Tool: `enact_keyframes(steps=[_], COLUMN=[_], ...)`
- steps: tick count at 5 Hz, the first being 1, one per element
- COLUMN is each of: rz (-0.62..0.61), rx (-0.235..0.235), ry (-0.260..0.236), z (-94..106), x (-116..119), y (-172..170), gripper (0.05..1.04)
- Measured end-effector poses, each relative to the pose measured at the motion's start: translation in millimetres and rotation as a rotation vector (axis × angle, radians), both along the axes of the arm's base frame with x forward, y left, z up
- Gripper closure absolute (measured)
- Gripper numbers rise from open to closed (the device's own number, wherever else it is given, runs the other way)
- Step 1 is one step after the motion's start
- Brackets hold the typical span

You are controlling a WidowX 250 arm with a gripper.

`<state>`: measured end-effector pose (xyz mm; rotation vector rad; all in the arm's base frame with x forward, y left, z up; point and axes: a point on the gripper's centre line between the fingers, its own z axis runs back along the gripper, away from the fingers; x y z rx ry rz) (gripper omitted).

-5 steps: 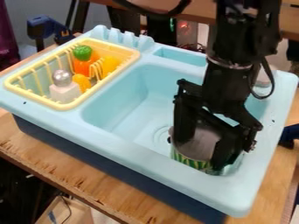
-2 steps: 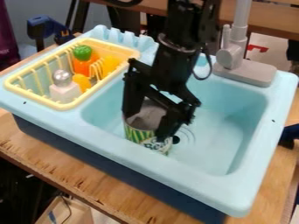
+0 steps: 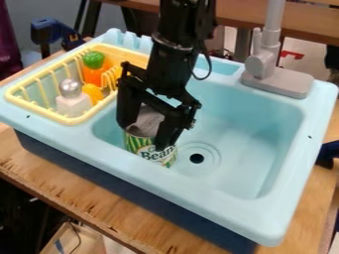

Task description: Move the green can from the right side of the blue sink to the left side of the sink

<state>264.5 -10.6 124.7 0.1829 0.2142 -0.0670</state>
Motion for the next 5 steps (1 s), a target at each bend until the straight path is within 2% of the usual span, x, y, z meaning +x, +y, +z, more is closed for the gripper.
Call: enact_keyframes(steps=[1, 2, 3, 4, 5], rz=[-0.004, -0.064, -0.055, -0.031, -0.08], rx=[-0.067, -0.246, -0.254, -0.189, -0.139], ry=[-0.029, -0.159, -0.198, -0.169, -0.161], z=[2.5, 20.3, 47.6, 73.6, 90.2], x=[2.6, 5.2, 3.7, -7.8, -12.3], y=[-2.1, 4.5, 10.5, 19.1, 13.9], gripper=[0.081, 0.082, 0.082, 0.082, 0.082])
